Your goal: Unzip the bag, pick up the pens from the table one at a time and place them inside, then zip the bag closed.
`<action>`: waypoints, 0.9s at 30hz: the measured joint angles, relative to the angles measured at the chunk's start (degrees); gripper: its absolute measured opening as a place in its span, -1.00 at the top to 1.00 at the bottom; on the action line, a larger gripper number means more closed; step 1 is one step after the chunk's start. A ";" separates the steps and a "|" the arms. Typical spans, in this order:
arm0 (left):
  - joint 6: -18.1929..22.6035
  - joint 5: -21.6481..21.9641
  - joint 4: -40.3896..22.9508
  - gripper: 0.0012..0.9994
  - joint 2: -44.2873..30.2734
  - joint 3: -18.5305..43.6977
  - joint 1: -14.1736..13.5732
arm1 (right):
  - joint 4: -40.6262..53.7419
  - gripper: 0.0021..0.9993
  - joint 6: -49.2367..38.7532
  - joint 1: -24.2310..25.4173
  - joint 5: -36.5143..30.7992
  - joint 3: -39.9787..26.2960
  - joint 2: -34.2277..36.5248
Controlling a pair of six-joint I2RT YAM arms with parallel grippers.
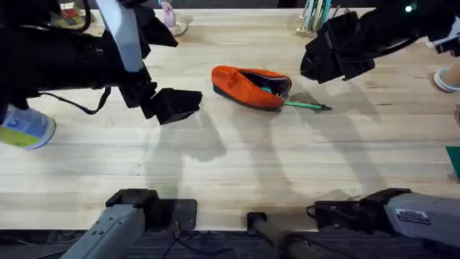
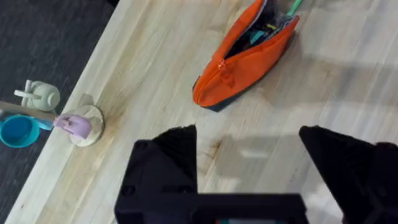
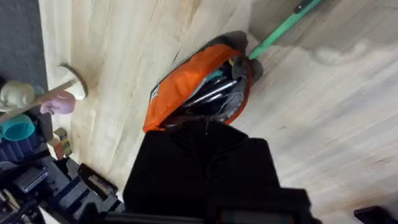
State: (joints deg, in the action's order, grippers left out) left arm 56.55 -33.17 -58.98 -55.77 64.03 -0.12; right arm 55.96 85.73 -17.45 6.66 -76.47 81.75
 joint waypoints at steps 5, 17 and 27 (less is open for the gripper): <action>-0.02 0.00 0.00 -0.99 0.00 0.00 0.00 | 0.09 0.94 0.20 0.00 -0.73 0.00 -0.01; 0.00 0.00 0.00 -0.99 0.00 0.00 0.00 | 0.44 0.94 -0.68 0.00 -7.16 0.00 -0.01; 0.00 0.00 0.00 -0.99 0.00 0.00 0.00 | 0.72 -0.84 -11.93 0.00 -11.44 0.00 -0.01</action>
State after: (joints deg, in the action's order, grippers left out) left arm 56.55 -33.17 -58.98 -55.77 64.03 -0.12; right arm 56.69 73.80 -17.45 -4.78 -76.47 81.73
